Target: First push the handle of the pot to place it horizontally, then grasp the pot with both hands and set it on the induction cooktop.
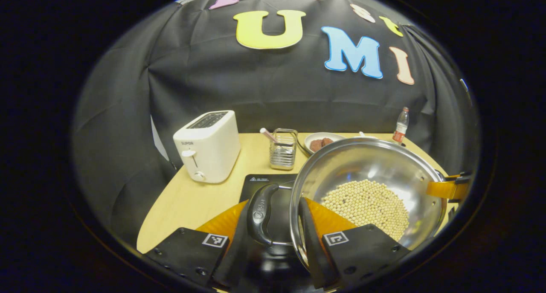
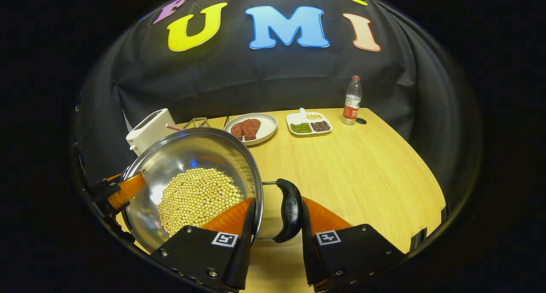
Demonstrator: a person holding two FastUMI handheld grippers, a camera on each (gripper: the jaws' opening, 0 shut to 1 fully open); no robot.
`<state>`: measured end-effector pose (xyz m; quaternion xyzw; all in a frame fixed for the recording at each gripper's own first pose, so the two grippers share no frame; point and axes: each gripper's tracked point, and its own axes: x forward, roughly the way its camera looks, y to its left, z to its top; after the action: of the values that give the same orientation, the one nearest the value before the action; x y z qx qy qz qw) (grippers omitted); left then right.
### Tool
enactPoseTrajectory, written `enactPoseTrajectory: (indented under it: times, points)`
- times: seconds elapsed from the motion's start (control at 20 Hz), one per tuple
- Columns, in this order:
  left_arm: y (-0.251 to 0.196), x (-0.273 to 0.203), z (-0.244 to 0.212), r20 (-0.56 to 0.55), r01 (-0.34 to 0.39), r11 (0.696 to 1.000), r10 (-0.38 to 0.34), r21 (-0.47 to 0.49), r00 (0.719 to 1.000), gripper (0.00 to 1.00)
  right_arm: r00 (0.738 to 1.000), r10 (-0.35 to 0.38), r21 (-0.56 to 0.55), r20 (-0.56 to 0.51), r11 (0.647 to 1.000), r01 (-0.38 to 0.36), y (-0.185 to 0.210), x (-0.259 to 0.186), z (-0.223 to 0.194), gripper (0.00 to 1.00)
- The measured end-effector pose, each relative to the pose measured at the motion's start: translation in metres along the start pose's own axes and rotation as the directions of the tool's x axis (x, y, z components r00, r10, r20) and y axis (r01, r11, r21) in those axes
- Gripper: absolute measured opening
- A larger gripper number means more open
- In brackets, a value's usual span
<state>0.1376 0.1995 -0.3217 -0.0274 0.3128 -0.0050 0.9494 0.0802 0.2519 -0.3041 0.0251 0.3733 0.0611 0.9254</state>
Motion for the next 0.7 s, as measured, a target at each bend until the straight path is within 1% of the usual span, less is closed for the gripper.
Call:
enactPoseTrajectory:
  times: [0.1,0.45,0.5,0.55,0.6,0.65,0.7]
  points:
    - [0.014,0.003,0.000,0.000,-0.003,1.000,0.003,0.000,1.000,0.63,1.000,0.002,-0.001,0.000,1.000,-0.002,0.012,0.006,-0.001,0.52]
    - [0.049,0.018,-0.004,-0.018,-0.014,1.000,0.013,-0.012,1.000,0.63,1.000,0.008,-0.018,-0.001,1.000,-0.008,0.043,0.025,-0.001,0.52]
    - [0.053,0.020,-0.007,-0.022,-0.015,1.000,0.014,-0.017,1.000,0.72,1.000,0.009,-0.021,-0.001,1.000,-0.009,0.046,0.027,-0.002,0.52]
    - [0.056,0.022,-0.009,-0.027,-0.016,1.000,0.016,-0.021,1.000,0.71,1.000,0.010,-0.021,-0.002,1.000,-0.010,0.049,0.030,-0.004,0.52]
    - [0.059,0.022,-0.012,-0.032,-0.017,1.000,0.016,-0.023,0.999,0.63,1.000,0.009,-0.021,-0.002,1.000,-0.009,0.051,0.032,-0.006,0.52]
    - [0.062,0.023,-0.014,-0.040,-0.017,0.999,0.016,-0.027,0.999,0.67,1.000,0.008,-0.025,-0.004,1.000,-0.008,0.053,0.034,-0.008,0.52]
    - [0.062,0.027,-0.017,-0.049,-0.015,0.999,0.013,-0.033,0.999,0.63,1.000,0.005,-0.025,-0.010,1.000,-0.005,0.054,0.036,-0.011,0.52]
